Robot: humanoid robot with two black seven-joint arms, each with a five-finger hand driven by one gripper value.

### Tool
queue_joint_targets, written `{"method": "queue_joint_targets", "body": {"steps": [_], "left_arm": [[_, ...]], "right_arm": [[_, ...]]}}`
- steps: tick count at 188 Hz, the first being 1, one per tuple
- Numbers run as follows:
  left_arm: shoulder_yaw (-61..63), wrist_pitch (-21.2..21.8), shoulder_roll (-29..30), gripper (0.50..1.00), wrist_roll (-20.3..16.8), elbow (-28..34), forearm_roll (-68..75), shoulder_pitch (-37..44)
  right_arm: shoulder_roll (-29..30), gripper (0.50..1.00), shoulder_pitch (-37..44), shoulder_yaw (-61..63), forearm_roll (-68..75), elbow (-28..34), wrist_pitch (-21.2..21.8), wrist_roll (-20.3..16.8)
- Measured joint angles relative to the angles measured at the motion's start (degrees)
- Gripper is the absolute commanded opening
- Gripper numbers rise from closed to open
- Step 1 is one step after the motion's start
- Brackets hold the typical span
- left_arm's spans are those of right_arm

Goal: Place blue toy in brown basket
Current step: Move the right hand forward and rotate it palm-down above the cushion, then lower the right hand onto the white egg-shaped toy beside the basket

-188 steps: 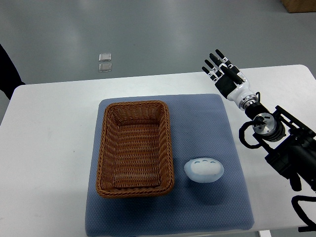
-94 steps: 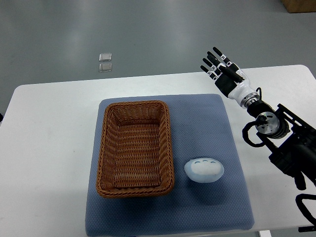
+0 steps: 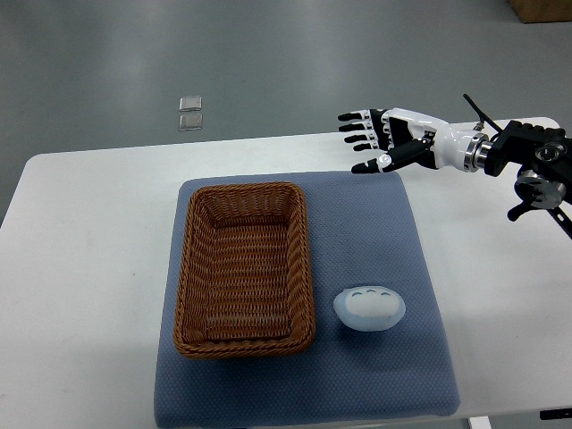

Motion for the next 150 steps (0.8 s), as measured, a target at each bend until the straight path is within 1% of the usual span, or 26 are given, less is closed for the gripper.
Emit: {"method": "queue_joint_targets", "body": {"steps": [35, 62, 73, 89, 128, 150], "left_arm": [[0.0, 0.0, 0.0, 1.000, 0.0, 0.1, 0.0, -0.1], [0.0, -0.2, 0.0, 1.000, 0.0, 0.0, 0.0, -0.1], [0.0, -0.2, 0.0, 1.000, 0.0, 0.0, 0.0, -0.1], [0.0, -0.2, 0.0, 1.000, 0.0, -0.1, 0.0, -0.1], [-0.1, -0.2, 0.0, 1.000, 0.0, 0.1, 0.0, -0.1], [-0.1, -0.2, 0.0, 1.000, 0.0, 0.1, 0.0, -0.1]], "right_arm": [[-9.2, 0.911, 8.4, -14.0, -3.1, 9.5, 2.2, -3.4], [-14.1, 0.913, 10.9, -18.8, -2.7, 17.5, 3.6, -5.4], [-15.8, 0.911, 10.8, -20.0, -2.1, 21.1, 3.8, -5.9], [-17.3, 0.911, 9.6, -21.6, -0.9, 24.5, 3.8, -6.2], [-17.9, 0.911, 4.7, -22.1, 0.0, 28.4, 2.8, -6.4], [-17.9, 0.911, 1.9, -22.1, -0.1, 29.5, 1.4, -6.4]]}}
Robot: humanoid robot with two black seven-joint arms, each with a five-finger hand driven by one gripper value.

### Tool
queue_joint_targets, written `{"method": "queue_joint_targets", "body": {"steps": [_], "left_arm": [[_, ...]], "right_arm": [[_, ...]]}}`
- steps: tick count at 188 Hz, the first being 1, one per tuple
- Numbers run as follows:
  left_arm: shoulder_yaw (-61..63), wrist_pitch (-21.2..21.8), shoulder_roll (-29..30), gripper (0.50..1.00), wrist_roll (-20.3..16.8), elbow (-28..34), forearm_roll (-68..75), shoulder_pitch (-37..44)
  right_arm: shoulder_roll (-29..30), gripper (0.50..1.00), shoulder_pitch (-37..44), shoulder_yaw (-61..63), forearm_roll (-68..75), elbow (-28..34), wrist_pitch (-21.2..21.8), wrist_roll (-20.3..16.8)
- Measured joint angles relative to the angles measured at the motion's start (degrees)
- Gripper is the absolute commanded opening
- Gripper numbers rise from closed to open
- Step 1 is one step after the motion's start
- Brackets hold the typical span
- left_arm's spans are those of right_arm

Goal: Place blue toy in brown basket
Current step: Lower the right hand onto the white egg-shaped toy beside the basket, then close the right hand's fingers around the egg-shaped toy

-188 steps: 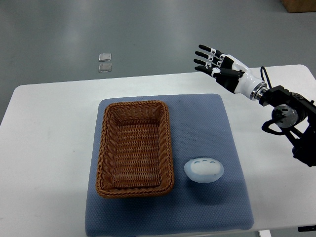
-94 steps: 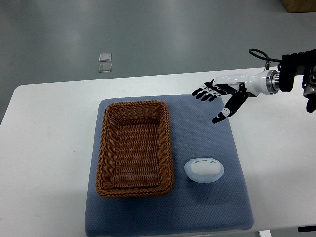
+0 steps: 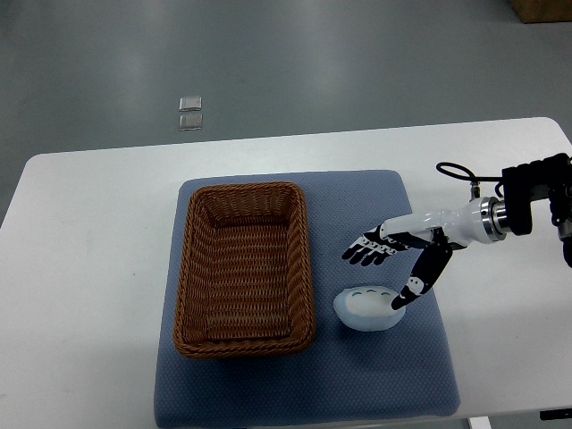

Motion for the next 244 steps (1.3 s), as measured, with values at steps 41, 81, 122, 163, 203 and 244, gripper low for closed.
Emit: {"method": "queue_joint_targets", "body": {"steps": [41, 81, 122, 163, 203, 244], "left_arm": [[0.1, 0.1, 0.0, 1.000, 0.0, 0.0, 0.0, 0.0], [0.2, 0.1, 0.0, 1.000, 0.0, 0.0, 0.0, 0.0], [0.3, 0.1, 0.0, 1.000, 0.1, 0.0, 0.0, 0.0], [0.3, 0.1, 0.0, 1.000, 0.1, 0.0, 0.0, 0.0], [0.3, 0.1, 0.0, 1.000, 0.1, 0.0, 0.0, 0.0], [0.4, 0.2, 0.0, 1.000, 0.1, 0.0, 0.0, 0.0]], "right_arm": [[0.6, 0.911, -2.5, -0.1, -1.6, 0.4, -3.8, 0.0], [0.7, 0.911, -4.3, -0.1, -5.4, 0.4, -4.7, 0.0], [1.6, 0.911, -5.5, -0.1, -6.5, 0.4, -5.5, 0.0], [2.6, 0.909, -6.7, -0.1, -7.8, 0.2, -7.2, 0.0], [3.7, 0.903, -7.7, -0.1, -9.2, -0.2, -8.9, 0.1], [4.6, 0.844, -8.5, -0.1, -9.9, -0.5, -9.9, 0.2]]}}
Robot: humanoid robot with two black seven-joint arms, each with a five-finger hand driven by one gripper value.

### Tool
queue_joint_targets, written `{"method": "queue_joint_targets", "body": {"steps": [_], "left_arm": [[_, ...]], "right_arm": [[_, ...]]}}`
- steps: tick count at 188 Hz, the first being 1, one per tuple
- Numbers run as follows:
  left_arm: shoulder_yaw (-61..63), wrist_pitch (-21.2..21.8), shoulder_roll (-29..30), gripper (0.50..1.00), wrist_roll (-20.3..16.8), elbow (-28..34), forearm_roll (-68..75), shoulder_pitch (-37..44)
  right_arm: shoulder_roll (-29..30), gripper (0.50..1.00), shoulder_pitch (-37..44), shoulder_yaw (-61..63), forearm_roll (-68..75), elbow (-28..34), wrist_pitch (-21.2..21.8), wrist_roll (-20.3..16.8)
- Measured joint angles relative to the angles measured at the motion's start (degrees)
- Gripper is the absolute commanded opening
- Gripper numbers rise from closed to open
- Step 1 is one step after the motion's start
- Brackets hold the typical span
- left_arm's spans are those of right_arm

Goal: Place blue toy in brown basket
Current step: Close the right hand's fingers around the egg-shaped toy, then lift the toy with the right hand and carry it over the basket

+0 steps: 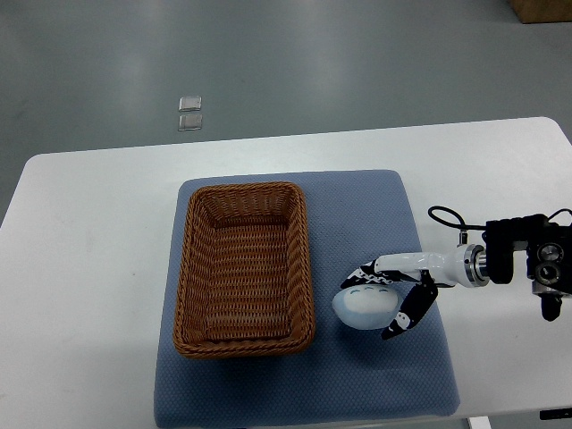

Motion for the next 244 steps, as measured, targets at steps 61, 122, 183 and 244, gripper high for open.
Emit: {"method": "queue_joint_targets", "body": {"steps": [61, 122, 183, 244], "left_arm": [[0.2, 0.2, 0.0, 1.000, 0.0, 0.0, 0.0, 0.0], [0.1, 0.2, 0.0, 1.000, 0.0, 0.1, 0.0, 0.0], [0.2, 0.2, 0.0, 1.000, 0.0, 0.1, 0.0, 0.0], [0.0, 0.2, 0.0, 1.000, 0.0, 0.1, 0.0, 0.0]], "right_arm": [[1.5, 0.505, -1.3, -0.1, -2.7, -1.0, -1.5, 0.3], [-2.8, 0.500, 2.6, 1.4, -1.8, 0.0, -0.9, 0.4], [-2.8, 0.500, 11.7, 3.2, 2.2, 0.7, 0.7, 0.6], [10.7, 0.500, 18.9, 0.6, 4.8, -8.7, -0.2, 0.7]]}}
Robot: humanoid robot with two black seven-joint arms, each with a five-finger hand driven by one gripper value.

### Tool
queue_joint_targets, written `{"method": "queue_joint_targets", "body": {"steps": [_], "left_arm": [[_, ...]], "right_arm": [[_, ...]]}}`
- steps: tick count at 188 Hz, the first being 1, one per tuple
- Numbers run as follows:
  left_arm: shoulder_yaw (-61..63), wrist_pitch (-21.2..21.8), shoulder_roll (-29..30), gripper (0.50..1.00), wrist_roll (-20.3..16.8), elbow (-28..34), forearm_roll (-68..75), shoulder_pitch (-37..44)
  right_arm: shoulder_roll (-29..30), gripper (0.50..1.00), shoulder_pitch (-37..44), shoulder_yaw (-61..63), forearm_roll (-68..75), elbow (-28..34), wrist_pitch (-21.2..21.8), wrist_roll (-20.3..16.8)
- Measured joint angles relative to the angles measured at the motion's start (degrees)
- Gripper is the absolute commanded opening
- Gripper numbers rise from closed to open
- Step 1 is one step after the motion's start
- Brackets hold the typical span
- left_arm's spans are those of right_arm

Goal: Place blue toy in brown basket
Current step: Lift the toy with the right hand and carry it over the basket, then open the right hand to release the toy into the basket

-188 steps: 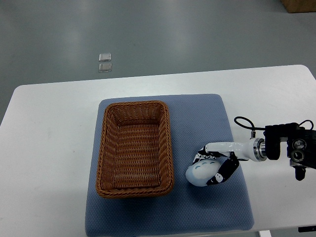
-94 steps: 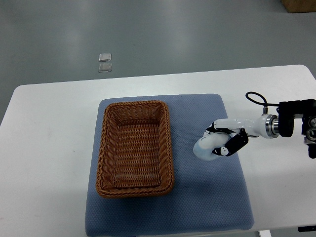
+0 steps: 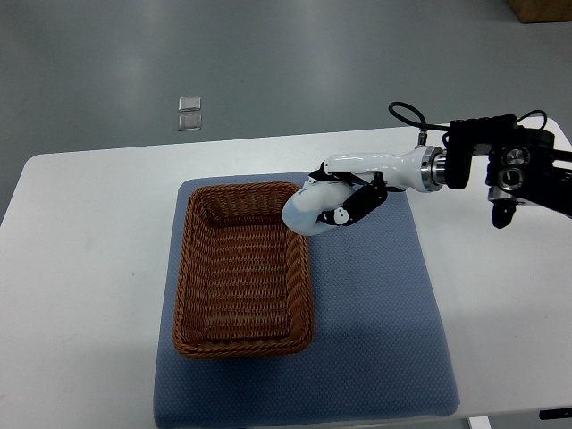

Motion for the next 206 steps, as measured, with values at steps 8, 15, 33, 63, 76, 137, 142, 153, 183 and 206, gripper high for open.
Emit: {"method": "queue_joint_targets", "body": {"steps": [8, 15, 33, 63, 76, 137, 142, 153, 183, 206], "left_arm": [[-0.1, 0.0, 0.0, 1.000, 0.0, 0.0, 0.0, 0.0], [-0.1, 0.0, 0.0, 1.000, 0.0, 0.0, 0.0, 0.0], [-0.2, 0.0, 0.0, 1.000, 0.0, -0.1, 0.0, 0.0], [-0.2, 0.0, 0.0, 1.000, 0.0, -0.1, 0.0, 0.0], [-0.2, 0.0, 0.0, 1.000, 0.0, -0.1, 0.0, 0.0], [-0.1, 0.0, 0.0, 1.000, 0.0, 0.0, -0.1, 0.0], [-0.1, 0.0, 0.0, 1.000, 0.0, 0.0, -0.1, 0.0], [-0.1, 0.0, 0.0, 1.000, 0.0, 0.0, -0.1, 0.0], [-0.1, 0.0, 0.0, 1.000, 0.0, 0.0, -0.1, 0.0], [-0.1, 0.0, 0.0, 1.000, 0.0, 0.0, -0.1, 0.0]], "right_arm": [[2.7, 0.500, 0.7, -1.1, -0.1, -1.8, -0.6, 0.3], [4.7, 0.500, 1.2, -2.1, -0.1, -3.2, -1.4, 0.6], [10.0, 0.504, 2.5, -4.3, -0.1, -6.8, -3.6, 1.1], [17.6, 0.507, 3.5, -6.3, -0.3, -12.9, -5.0, 1.2], [20.5, 0.529, 3.5, -7.2, -0.7, -15.4, -5.6, 1.2], [27.4, 0.625, 2.9, -13.3, -2.8, -22.1, -8.6, 2.2], [27.6, 0.658, 2.9, -13.6, -3.1, -22.3, -8.8, 2.3], [27.8, 0.729, 2.9, -14.0, -3.7, -22.6, -9.2, 2.6], [27.9, 0.860, 2.9, -14.4, -4.1, -23.2, -9.5, 2.7], [27.6, 0.901, 2.9, -14.4, -4.2, -23.4, -9.2, 2.7]]}}
